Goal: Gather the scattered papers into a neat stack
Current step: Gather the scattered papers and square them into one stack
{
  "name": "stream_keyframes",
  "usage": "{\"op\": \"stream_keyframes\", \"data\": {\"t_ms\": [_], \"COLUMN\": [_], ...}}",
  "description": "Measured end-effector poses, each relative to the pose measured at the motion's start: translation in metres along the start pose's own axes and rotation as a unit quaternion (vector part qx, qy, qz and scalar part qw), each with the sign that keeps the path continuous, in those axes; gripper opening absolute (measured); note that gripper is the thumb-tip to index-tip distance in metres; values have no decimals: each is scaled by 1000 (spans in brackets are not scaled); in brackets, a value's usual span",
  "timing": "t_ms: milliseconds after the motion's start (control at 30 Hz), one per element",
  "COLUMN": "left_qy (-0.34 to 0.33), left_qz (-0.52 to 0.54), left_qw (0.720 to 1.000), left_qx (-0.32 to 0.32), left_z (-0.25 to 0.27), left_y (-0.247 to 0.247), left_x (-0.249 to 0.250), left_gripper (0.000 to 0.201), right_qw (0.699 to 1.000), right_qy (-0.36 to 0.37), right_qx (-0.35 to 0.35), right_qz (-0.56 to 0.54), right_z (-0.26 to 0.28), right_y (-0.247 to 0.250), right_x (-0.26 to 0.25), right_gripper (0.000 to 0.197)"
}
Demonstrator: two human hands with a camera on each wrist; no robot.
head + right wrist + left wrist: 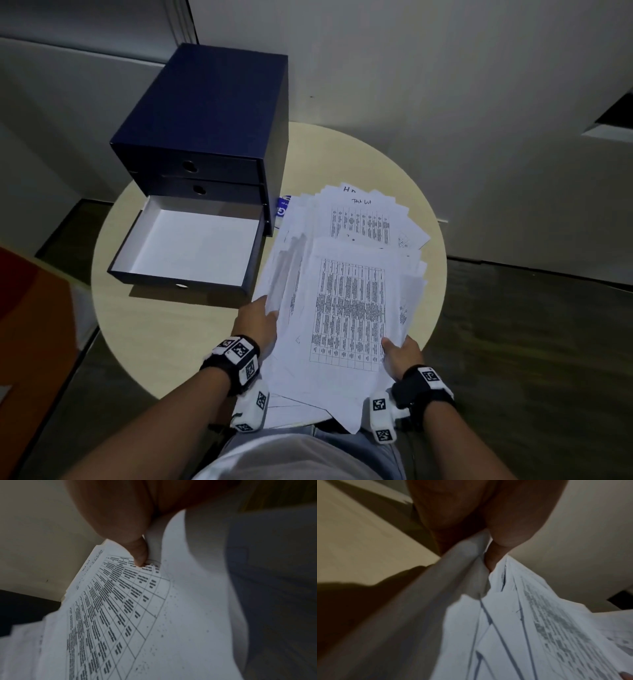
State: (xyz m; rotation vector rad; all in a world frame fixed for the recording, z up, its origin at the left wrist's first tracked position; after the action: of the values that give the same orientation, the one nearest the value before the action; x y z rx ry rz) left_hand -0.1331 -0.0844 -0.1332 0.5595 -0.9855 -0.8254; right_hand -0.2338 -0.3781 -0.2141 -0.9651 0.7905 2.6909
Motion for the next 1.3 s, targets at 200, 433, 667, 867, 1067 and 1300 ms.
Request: {"op": "stream_keyframes", "data": {"t_ms": [200, 433, 667, 867, 1067, 1300], "left_qy": [-160, -253, -230, -102, -21, 1], "left_qz": [-57, 72, 319, 314, 133, 242], "left_qw": [976, 914, 891, 941, 991, 969], "left_qx": [135, 308, 226, 76, -28, -42], "left_z": [22, 41, 24, -15, -20, -19], "left_y": [48, 140, 149, 61, -6, -7], "left_x": [40, 89, 106, 69, 32, 33], "left_gripper": [15, 9, 27, 25, 62, 66], "right_qw": [1000, 999, 997, 986, 981, 954], "right_qy": [-2, -21, -7, 76, 67, 81], "right_qx": [11, 1, -30, -98, -94, -156], "right_qz": [7, -45, -75, -112, -158, -242], "right_z": [2, 0, 0, 29, 30, 67], "right_y": [1, 0, 2, 14, 20, 22], "right_x": [-5, -1, -5, -21, -20, -58], "right_gripper": [59, 73, 62, 34, 35, 30]}}
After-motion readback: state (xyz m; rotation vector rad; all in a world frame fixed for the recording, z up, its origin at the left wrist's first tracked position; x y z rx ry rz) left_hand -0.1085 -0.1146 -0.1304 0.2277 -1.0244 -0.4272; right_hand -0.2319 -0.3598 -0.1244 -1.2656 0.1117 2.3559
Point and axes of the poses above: each hand's wrist, its own z-axis away from the middle knuckle, its own y-axis out of the back of the hand, x = y × z, the point moved 2 cm from there along -z, towards the middle knuckle, and after that the axes turned 9 degrees about -z, right-handed, at the moved point
